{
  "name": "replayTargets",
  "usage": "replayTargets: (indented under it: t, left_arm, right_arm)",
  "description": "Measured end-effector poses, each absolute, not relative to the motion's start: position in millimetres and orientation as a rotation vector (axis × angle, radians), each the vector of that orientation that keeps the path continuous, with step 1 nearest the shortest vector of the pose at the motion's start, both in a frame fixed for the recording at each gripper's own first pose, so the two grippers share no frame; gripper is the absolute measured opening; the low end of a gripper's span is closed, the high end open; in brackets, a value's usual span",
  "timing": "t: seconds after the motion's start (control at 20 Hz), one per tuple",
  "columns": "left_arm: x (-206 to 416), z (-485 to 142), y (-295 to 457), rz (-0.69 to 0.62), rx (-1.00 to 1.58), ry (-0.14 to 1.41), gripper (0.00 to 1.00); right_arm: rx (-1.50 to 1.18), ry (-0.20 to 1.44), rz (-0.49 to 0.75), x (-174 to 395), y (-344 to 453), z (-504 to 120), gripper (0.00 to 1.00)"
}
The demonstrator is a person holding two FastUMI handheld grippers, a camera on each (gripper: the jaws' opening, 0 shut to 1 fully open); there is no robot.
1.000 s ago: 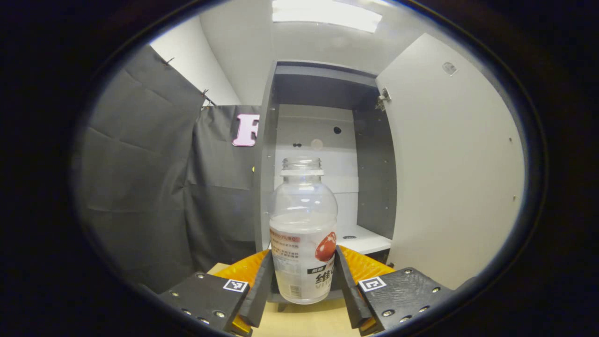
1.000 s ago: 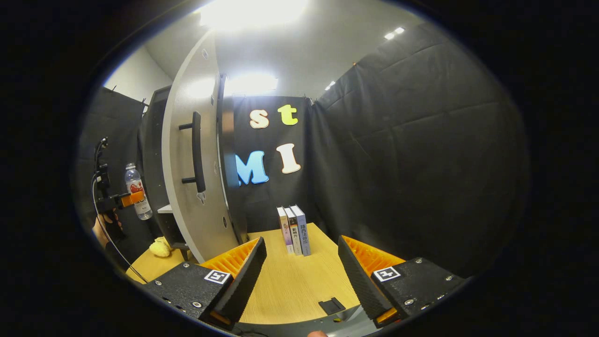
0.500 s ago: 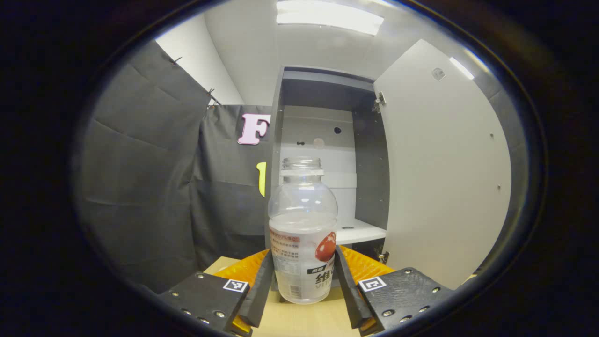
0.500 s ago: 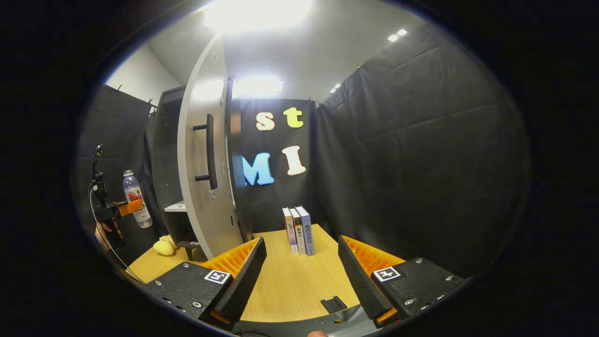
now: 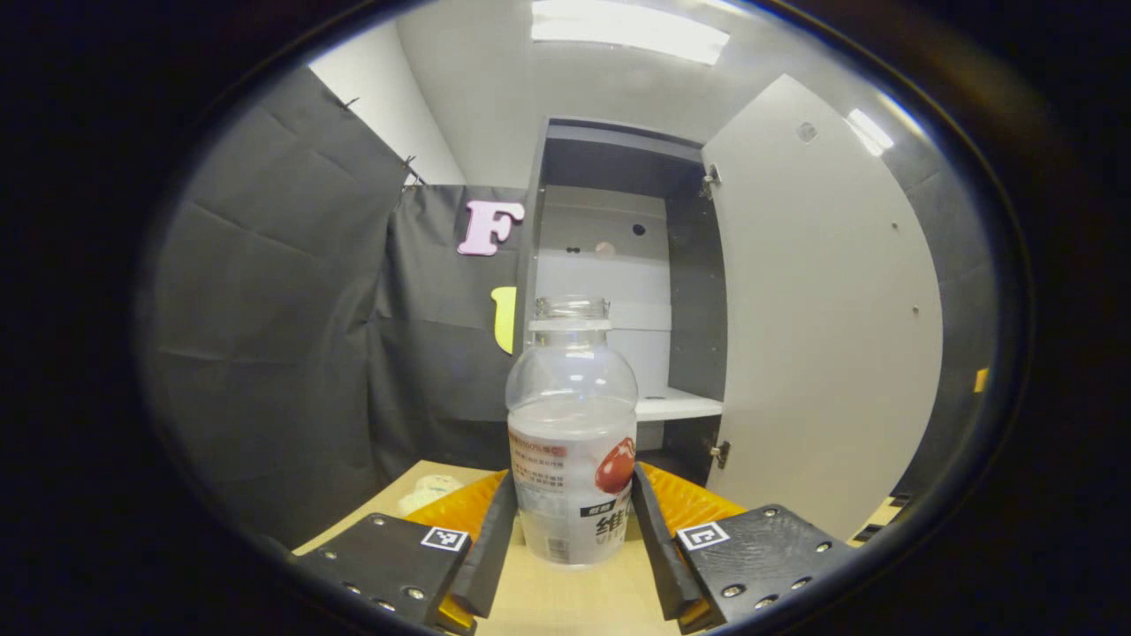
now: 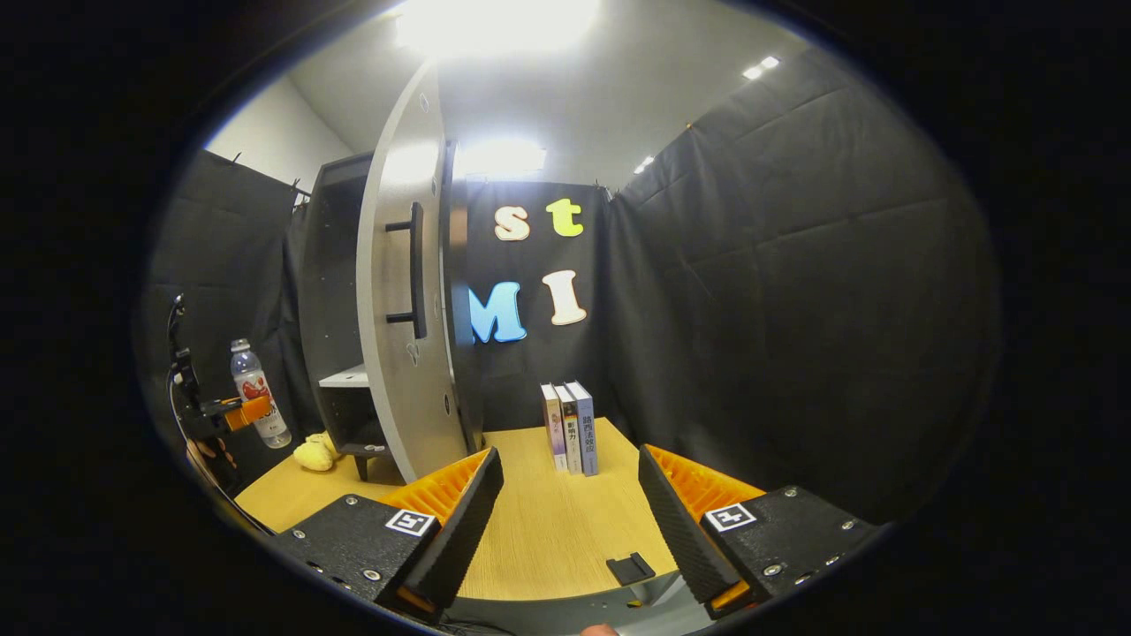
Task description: Open the cabinet door with the right hand, grasp the bottle in the cabinet with the left hand and place it on the coaster, then close the cabinet door with the right hand.
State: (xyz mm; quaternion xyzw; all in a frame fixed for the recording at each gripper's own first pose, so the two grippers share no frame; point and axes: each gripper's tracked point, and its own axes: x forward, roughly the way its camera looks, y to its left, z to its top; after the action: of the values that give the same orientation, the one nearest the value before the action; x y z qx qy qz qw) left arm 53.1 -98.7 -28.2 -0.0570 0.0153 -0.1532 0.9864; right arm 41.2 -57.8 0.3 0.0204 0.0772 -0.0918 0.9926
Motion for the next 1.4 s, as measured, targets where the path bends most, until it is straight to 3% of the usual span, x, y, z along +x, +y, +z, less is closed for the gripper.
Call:
replayTargets:
  t: [0.25,0.3,0.35,0.4,0.5,0.55,0.65,1.4]
  left_arm:
    - [35.4,-64.6,-106.1,-0.331,-0.127,0.063,0.70]
    - [30.5,-73.0,-108.9,-0.339,-0.139,0.071,0.77]
    - [24.4,-79.3,-108.4,-0.341,-0.147,0.073,0.77]
    - [20.2,-85.5,-108.0,-0.338,-0.147,0.072,0.70]
    - [12.2,-99.9,-107.2,-0.335,-0.135,0.073,0.70]
    - [6.9,-109.2,-107.0,-0.331,-0.126,0.079,0.76]
    - [-2.2,-129.5,-104.2,-0.320,-0.118,0.104,0.70]
    - [-31.7,-228.0,-100.1,-0.299,-0.119,0.213,0.71]
  right_arm:
    - [0.021,0.157,-0.175,40.1,-56.8,-0.5,0.95]
    - [0.021,0.159,-0.175,41.8,-56.9,-3.0,0.95]
    - [0.023,0.166,-0.173,42.8,-56.7,-5.4,0.95]
    - [0.027,0.173,-0.169,43.2,-55.3,-8.5,0.95]
    - [0.030,0.181,-0.161,45.7,-52.9,-12.5,0.95]
    - [0.029,0.184,-0.158,47.7,-51.6,-13.9,0.95]
    - [0.021,0.192,-0.153,48.9,-48.9,-16.4,0.95]
    - [-0.020,0.238,-0.115,61.5,-33.8,-37.7,0.95]
